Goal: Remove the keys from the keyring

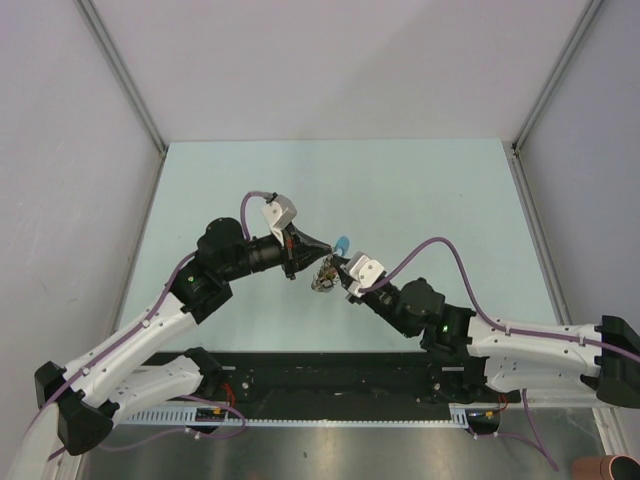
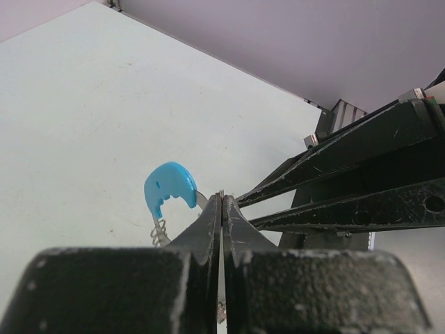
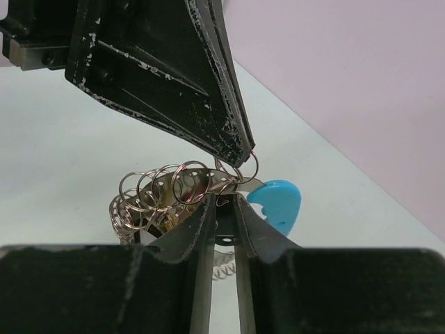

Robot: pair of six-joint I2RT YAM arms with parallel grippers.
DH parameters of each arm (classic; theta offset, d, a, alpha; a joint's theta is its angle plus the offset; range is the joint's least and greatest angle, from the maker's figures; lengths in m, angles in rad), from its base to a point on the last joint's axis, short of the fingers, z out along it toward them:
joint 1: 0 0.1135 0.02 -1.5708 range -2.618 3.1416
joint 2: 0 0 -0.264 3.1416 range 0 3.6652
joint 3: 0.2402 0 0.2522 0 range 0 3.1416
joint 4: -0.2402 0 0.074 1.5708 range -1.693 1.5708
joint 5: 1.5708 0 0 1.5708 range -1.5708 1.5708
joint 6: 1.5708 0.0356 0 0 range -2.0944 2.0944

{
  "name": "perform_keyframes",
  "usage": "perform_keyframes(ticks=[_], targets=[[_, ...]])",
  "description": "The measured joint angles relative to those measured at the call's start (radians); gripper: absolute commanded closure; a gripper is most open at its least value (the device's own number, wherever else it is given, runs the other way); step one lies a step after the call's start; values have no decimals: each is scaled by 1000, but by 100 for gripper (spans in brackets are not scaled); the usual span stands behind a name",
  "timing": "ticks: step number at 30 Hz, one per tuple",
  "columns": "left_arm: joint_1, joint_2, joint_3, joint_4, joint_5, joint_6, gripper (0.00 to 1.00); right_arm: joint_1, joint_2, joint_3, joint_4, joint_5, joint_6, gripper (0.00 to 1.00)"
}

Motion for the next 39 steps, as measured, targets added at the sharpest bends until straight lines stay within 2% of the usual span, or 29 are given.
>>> perform_keyframes(ticks=[7, 14, 18, 39], targets=[[0, 0, 0, 0, -1, 0, 100, 0, 29, 0, 49, 21, -3, 95], [0, 0, 0, 0, -1, 0, 100, 0, 29, 0, 66, 29, -4, 92], [-1, 0, 0, 0, -2, 0, 100, 0, 36, 0, 78, 35, -6, 100], [-10, 4, 37, -93, -106, 17, 99, 0, 47, 0, 79, 44, -64, 100]])
